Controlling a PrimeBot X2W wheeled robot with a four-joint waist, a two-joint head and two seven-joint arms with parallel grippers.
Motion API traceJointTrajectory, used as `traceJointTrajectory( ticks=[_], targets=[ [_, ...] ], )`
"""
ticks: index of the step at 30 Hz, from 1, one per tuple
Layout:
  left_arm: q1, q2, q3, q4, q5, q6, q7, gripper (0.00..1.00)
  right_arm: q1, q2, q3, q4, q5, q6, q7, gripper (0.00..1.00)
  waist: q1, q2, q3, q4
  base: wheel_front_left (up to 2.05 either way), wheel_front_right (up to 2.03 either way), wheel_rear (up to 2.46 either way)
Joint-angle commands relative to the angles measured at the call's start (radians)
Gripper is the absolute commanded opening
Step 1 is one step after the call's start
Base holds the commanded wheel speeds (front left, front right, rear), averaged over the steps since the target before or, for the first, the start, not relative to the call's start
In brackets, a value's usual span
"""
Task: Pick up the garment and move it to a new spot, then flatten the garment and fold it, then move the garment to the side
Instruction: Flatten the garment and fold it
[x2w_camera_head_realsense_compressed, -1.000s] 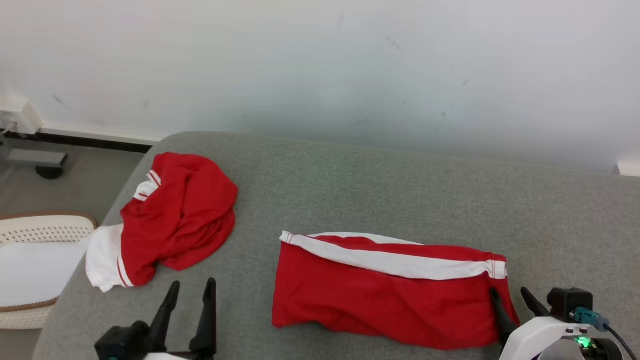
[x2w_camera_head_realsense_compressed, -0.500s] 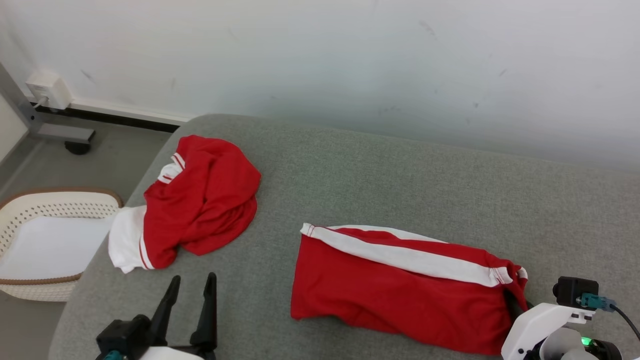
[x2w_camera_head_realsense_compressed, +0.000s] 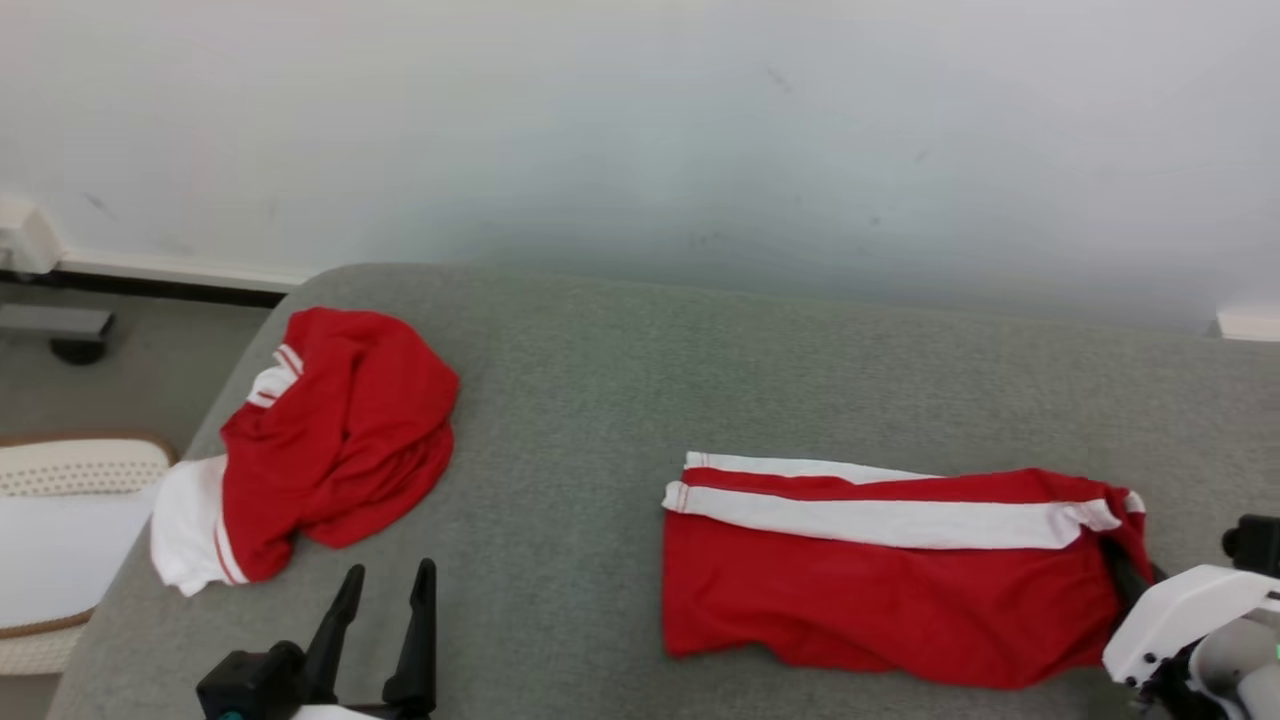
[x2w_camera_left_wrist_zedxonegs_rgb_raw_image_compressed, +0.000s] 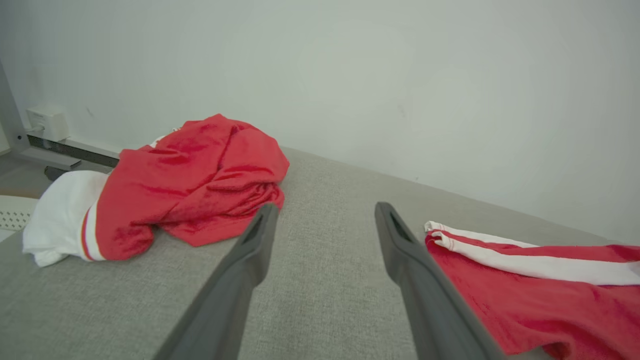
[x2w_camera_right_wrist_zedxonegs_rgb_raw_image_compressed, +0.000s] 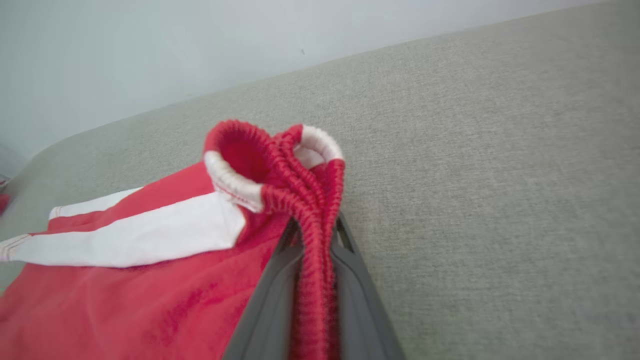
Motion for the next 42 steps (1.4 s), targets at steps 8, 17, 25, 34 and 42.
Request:
traceJointTrajectory(
  ticks=[8,17,25,34,42],
  targets=[
    [0.007,-0.002,-0.009,0.006,-0.016,0.002,0.000,1.00,0.019,0.006,-0.079,-0.138,0.194,-0.002,0.137,0.00,-0.0001,0.0000,-0.013,-0.053,0.00,0.00,0.00],
    [-0.010,-0.005,-0.032,0.019,-0.024,0.002,0.000,1.00,0.027,0.138,-0.131,-0.245,0.391,-0.002,0.273,0.00,-0.0001,0.0000,-0.007,-0.005,0.00,0.00,0.00],
    [-0.022,-0.008,-0.044,0.036,-0.036,0.002,0.000,1.00,-0.020,0.197,-0.113,-0.178,0.442,-0.002,0.292,0.00,-0.0001,0.0000,0.009,0.085,0.00,0.00,0.00],
    [-0.033,-0.010,-0.061,0.046,-0.043,0.002,0.000,1.00,-0.088,0.200,0.008,-0.049,0.600,-0.002,0.252,0.00,-0.0001,0.0000,0.014,0.148,0.00,0.00,0.00],
    [-0.018,-0.011,-0.053,0.053,-0.046,0.002,0.000,1.00,-0.129,0.200,0.157,-0.027,0.757,-0.002,0.209,1.00,-0.0001,0.0000,0.003,0.134,0.00,0.00,0.00]
  ],
)
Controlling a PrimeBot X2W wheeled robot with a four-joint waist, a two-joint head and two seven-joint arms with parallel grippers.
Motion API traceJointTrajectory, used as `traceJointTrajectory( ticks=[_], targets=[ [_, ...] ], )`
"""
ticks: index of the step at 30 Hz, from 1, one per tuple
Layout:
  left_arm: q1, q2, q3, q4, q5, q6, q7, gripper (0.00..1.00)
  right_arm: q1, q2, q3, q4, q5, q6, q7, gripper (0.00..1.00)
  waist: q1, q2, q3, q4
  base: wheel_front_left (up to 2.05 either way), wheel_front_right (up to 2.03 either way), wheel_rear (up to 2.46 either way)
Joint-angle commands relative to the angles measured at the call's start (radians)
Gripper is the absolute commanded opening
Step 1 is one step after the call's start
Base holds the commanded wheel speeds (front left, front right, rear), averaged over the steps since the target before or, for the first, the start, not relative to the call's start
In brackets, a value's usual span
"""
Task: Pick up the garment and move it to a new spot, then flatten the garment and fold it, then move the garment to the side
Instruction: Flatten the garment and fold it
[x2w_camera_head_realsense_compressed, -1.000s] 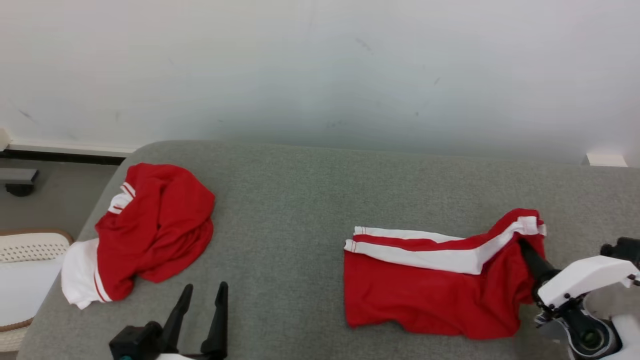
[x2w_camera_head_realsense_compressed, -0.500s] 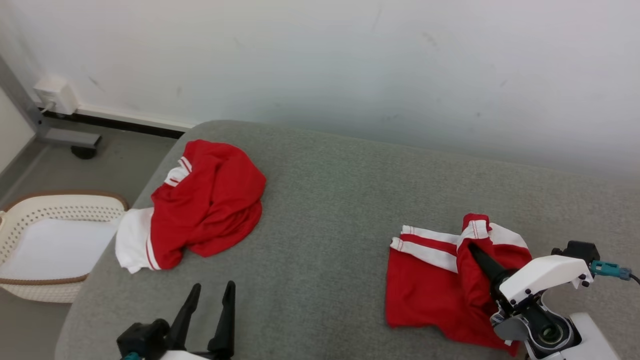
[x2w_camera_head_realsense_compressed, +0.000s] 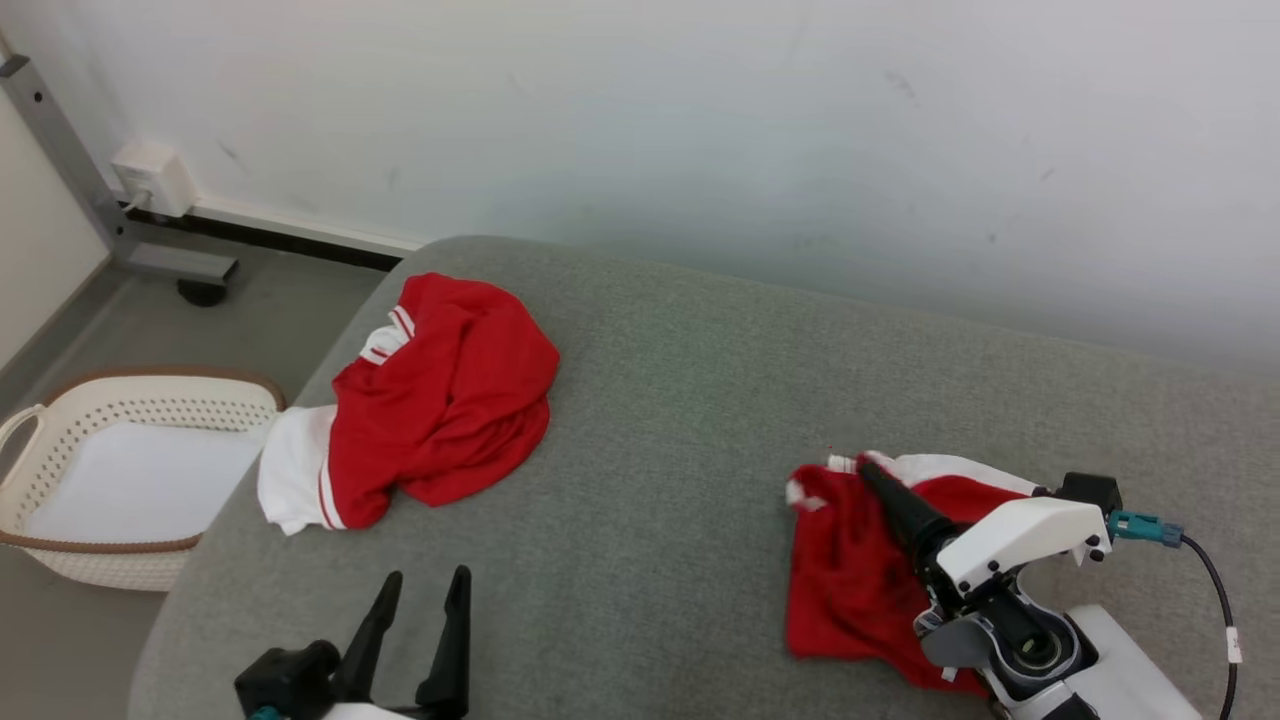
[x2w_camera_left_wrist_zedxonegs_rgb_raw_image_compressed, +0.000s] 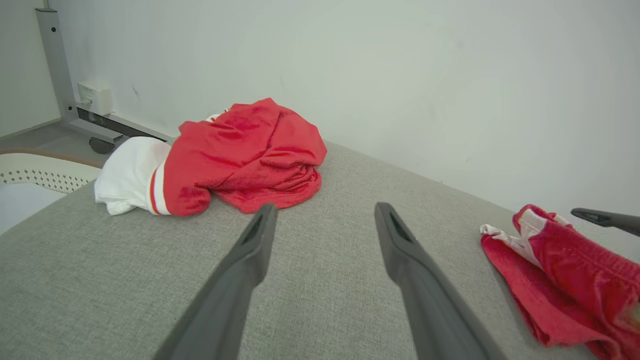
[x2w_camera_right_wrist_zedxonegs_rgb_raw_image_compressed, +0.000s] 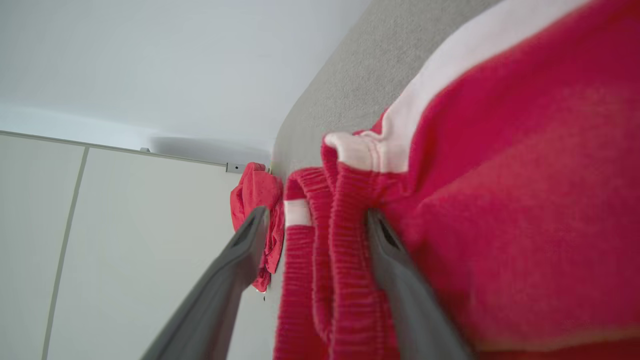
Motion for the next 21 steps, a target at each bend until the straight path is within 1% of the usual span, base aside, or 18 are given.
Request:
traceJointTrajectory(
  ticks=[1,4,6,9,14,17,18,21],
  targets=[
    [0.007,0.003,0.002,0.002,-0.004,0.002,0.000,1.00,-0.009,-0.002,0.009,-0.011,0.010,-0.001,-0.008,1.00,0.0000,0.0000,-0.006,-0.013,0.00,0.00,0.00],
    [0.014,0.003,0.005,0.000,-0.001,0.002,0.000,1.00,-0.008,-0.002,0.044,-0.069,0.029,-0.001,-0.024,1.00,0.0000,0.0000,-0.015,-0.042,0.00,0.00,0.00],
    [0.018,0.003,0.007,-0.003,0.000,0.002,0.000,1.00,-0.001,-0.003,0.054,-0.120,0.011,-0.001,-0.045,1.00,0.0000,0.0000,-0.020,-0.064,0.00,0.00,0.00],
    [0.020,0.003,0.020,-0.010,0.004,0.002,0.000,1.00,0.024,-0.033,0.057,-0.212,-0.012,-0.001,-0.073,1.00,0.0000,0.0000,-0.022,-0.104,0.00,0.00,0.00],
    [0.015,0.003,0.045,-0.027,0.015,0.002,0.000,1.00,0.059,-0.121,0.065,-0.378,-0.110,-0.001,-0.147,1.00,0.0000,0.0000,-0.024,-0.172,0.00,0.00,0.00],
    [0.008,0.002,0.058,-0.040,0.023,0.002,0.000,1.00,0.086,-0.195,0.071,-0.461,-0.209,-0.001,-0.211,1.00,0.0000,0.0000,-0.024,-0.211,0.00,0.00,0.00],
    [0.006,0.002,0.064,-0.044,0.027,0.002,0.000,1.00,0.093,-0.221,0.079,-0.482,-0.258,-0.001,-0.234,1.00,0.0000,0.0000,-0.024,-0.224,0.00,0.00,0.00],
    [0.000,0.002,0.077,-0.053,0.038,0.002,0.000,1.00,0.125,-0.276,0.088,-0.536,-0.376,-0.001,-0.301,1.00,0.0000,0.0000,-0.023,-0.259,0.00,0.00,0.00]
  ],
)
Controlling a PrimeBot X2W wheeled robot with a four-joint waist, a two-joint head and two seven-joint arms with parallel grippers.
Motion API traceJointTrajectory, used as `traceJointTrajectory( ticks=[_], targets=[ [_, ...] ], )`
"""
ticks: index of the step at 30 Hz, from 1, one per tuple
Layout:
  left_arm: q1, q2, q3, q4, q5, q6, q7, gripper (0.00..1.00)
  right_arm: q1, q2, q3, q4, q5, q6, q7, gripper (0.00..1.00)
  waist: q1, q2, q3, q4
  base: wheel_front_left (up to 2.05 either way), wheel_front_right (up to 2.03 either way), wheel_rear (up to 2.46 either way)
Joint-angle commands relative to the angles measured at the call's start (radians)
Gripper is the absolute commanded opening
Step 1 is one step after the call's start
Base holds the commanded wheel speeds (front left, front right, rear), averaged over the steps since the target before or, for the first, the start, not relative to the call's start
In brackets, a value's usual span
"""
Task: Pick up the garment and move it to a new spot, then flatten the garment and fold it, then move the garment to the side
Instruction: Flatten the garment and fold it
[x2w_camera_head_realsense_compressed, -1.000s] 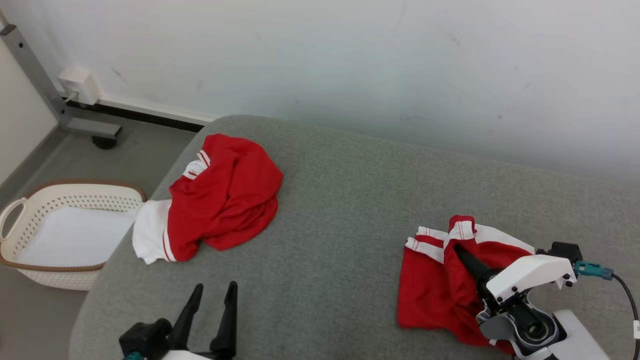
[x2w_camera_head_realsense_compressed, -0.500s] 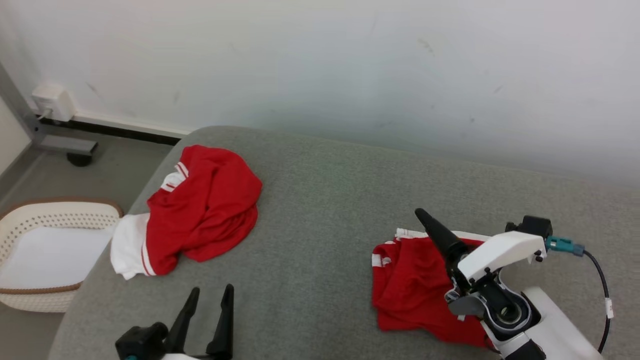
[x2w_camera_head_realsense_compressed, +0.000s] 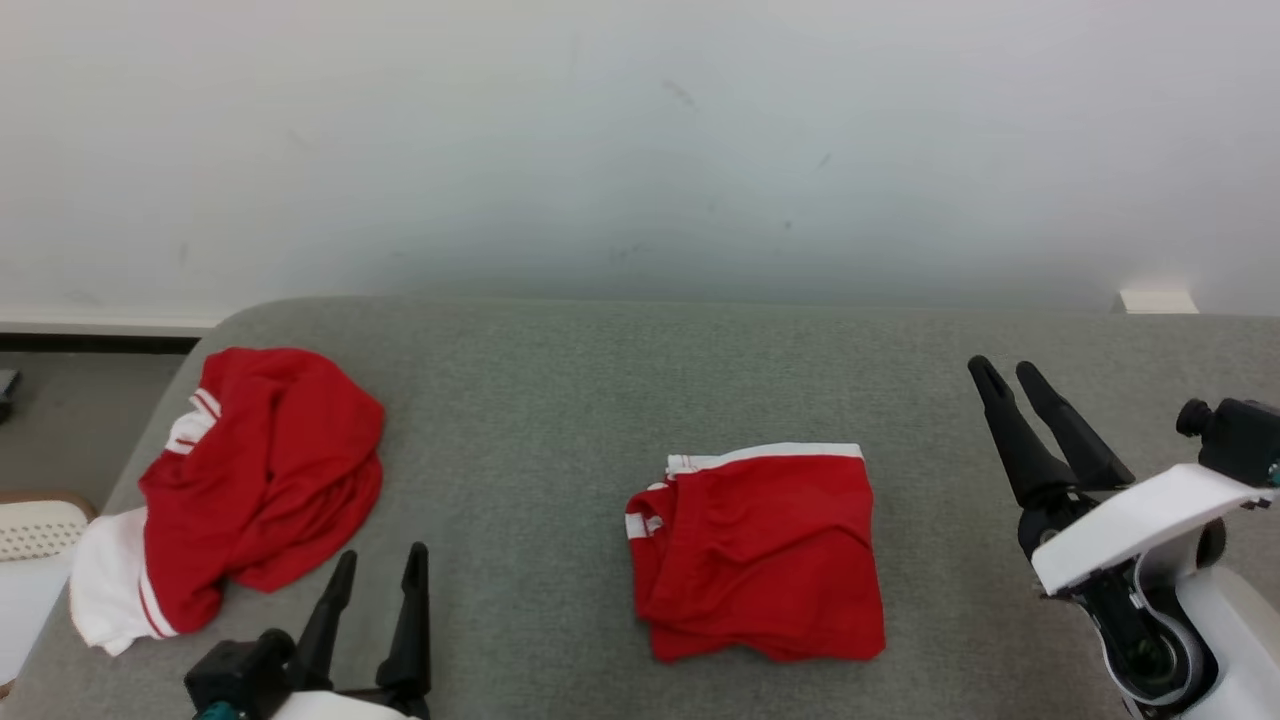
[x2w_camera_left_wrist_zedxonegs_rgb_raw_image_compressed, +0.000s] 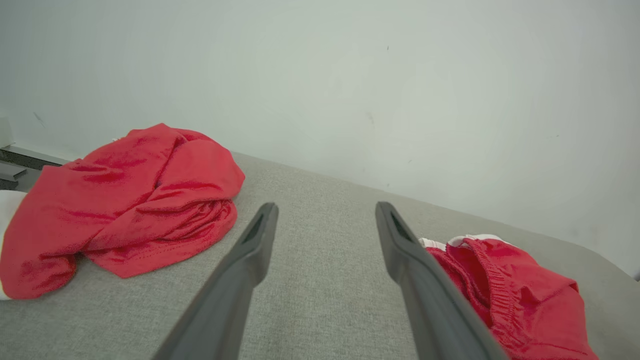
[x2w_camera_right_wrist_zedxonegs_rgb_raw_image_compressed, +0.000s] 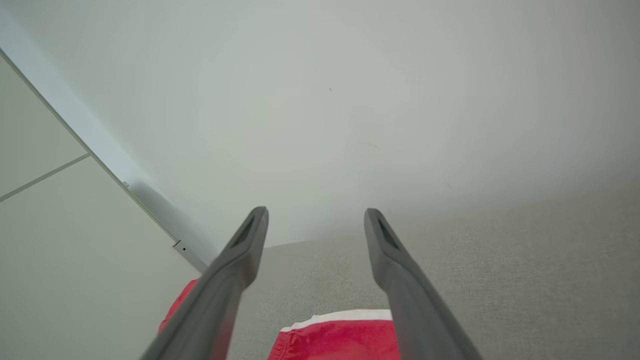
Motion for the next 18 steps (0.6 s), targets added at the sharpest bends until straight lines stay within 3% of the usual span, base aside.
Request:
traceJointTrajectory(
  ticks=[1,5,9,18],
  targets=[
    [-0.006,0.003,0.008,-0.005,0.018,0.002,0.000,1.00,0.026,-0.013,0.001,-0.010,-0.038,0.000,-0.022,1.00,0.0000,0.0000,0.000,-0.032,0.00,0.00,0.00],
    [-0.012,0.003,0.038,-0.015,0.028,0.002,0.000,1.00,0.068,-0.054,-0.031,-0.019,-0.210,0.000,-0.110,1.00,0.0000,0.0000,-0.002,-0.073,0.00,0.00,0.00],
    [-0.010,0.003,0.064,-0.034,0.029,0.002,0.000,1.00,0.124,-0.037,-0.088,-0.009,-0.359,0.000,-0.176,1.00,0.0000,0.0000,-0.004,-0.104,0.00,0.00,0.00],
    [0.002,0.003,0.072,-0.040,0.058,0.004,0.000,1.00,0.282,0.075,-0.268,-0.008,-0.641,0.000,-0.223,1.00,0.0000,0.0000,-0.003,-0.126,0.00,0.00,0.00]
  ],
)
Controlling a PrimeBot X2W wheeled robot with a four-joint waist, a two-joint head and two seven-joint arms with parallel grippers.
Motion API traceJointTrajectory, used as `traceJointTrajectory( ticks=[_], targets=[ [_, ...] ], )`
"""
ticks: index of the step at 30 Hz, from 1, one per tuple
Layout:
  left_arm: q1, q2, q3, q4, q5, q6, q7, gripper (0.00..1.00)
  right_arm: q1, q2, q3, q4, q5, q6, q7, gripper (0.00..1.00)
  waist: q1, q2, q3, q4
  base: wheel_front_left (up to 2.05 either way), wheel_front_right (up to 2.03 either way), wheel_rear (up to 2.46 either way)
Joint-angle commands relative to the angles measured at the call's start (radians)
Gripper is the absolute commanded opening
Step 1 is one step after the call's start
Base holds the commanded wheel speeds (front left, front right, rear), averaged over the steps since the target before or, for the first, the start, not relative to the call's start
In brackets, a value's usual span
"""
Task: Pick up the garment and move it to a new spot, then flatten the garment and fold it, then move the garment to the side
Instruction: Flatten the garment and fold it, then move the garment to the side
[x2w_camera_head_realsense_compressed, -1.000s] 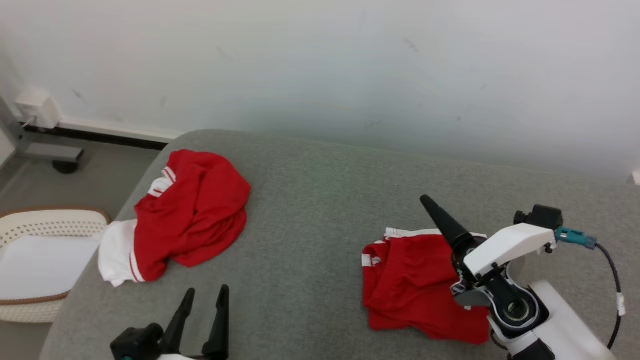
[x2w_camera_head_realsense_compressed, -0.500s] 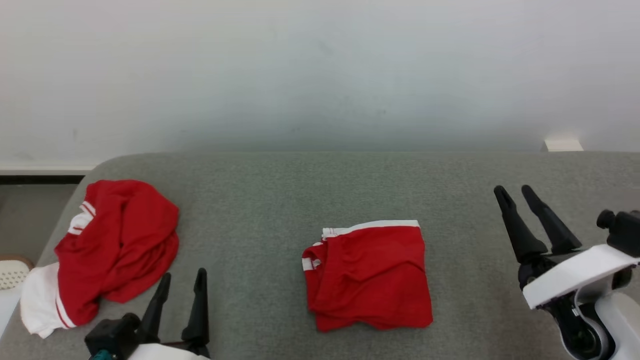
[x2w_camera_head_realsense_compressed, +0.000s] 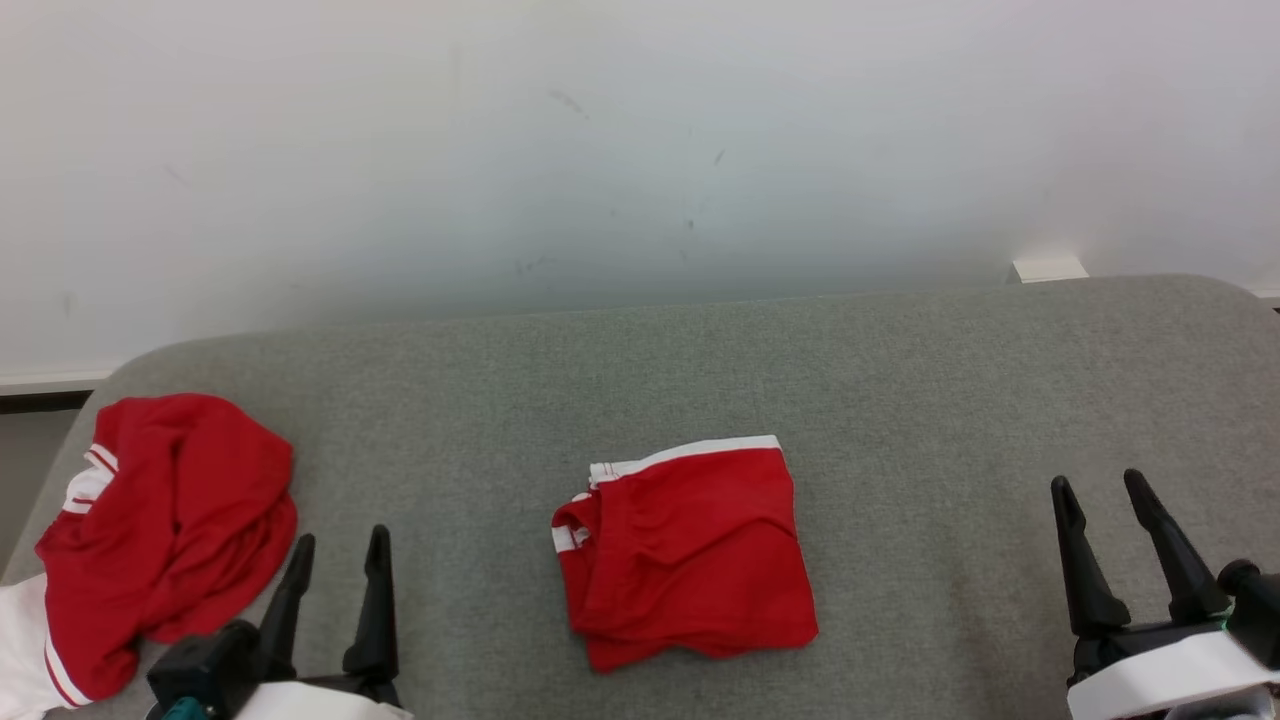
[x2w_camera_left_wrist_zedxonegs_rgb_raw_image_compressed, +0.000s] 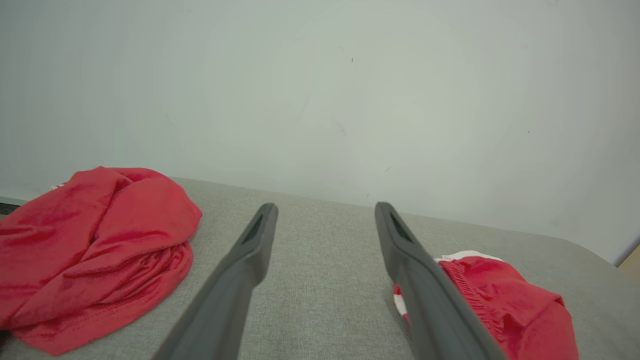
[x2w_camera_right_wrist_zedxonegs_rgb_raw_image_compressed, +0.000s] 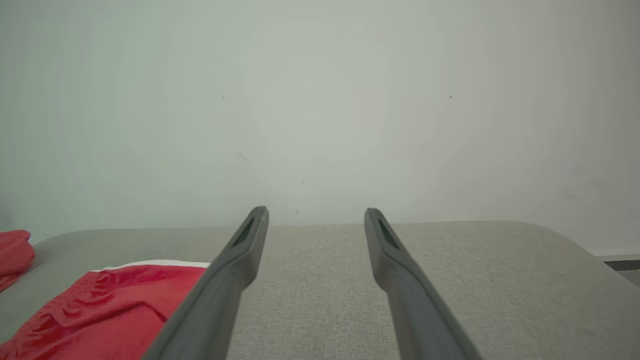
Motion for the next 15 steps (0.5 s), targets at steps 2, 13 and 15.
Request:
traceJointTrajectory(
  ticks=[2,13,15],
  targets=[
    [0.013,0.003,-0.004,0.003,0.006,0.005,0.000,1.00,0.041,0.039,-0.044,0.002,-0.053,0.000,-0.006,1.00,0.0000,-0.0001,0.000,0.002,0.00,0.00,0.00],
    [0.006,0.003,-0.019,0.013,0.019,0.005,0.000,1.00,0.068,0.115,-0.077,-0.010,-0.142,0.000,-0.007,1.00,0.0000,-0.0001,0.002,0.013,0.00,0.00,0.00],
    [0.005,0.003,-0.026,0.012,0.018,0.005,0.000,1.00,0.059,0.118,-0.060,0.002,-0.144,0.000,-0.007,1.00,0.0000,-0.0001,0.003,0.018,0.00,0.00,0.00]
  ],
)
